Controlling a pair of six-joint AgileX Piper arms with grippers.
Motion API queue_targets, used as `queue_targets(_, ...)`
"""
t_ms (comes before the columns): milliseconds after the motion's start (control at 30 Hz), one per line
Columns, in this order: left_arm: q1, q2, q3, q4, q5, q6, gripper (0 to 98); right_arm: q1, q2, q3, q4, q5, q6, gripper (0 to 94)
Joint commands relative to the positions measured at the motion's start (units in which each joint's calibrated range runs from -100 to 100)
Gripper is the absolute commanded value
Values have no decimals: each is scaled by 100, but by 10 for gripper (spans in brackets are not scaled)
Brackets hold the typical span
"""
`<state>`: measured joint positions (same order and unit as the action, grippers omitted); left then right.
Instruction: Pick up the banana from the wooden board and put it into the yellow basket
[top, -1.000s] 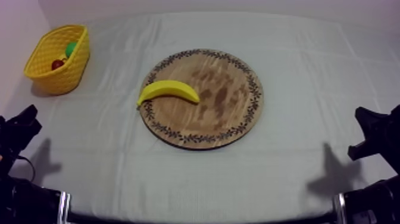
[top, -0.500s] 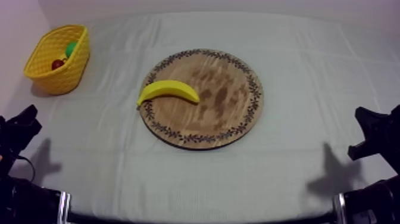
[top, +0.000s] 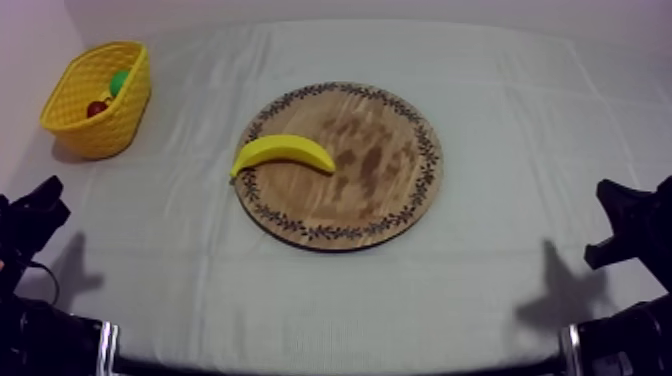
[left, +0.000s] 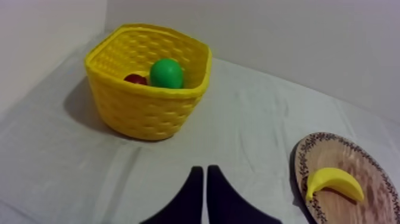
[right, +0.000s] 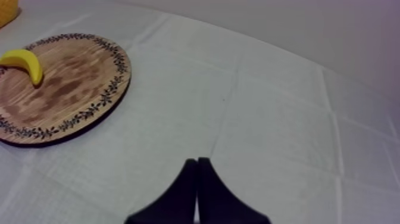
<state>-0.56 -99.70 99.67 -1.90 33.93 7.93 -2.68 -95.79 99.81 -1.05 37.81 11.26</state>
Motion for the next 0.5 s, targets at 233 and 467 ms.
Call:
queue_targets(233,2,-4,0,-3,-6,0,1,0,3,-3,0,1,0,2)
queue_targets(467,-45,-4,0,-30,-6,554,5,0,3,-3,0,1,0,2)
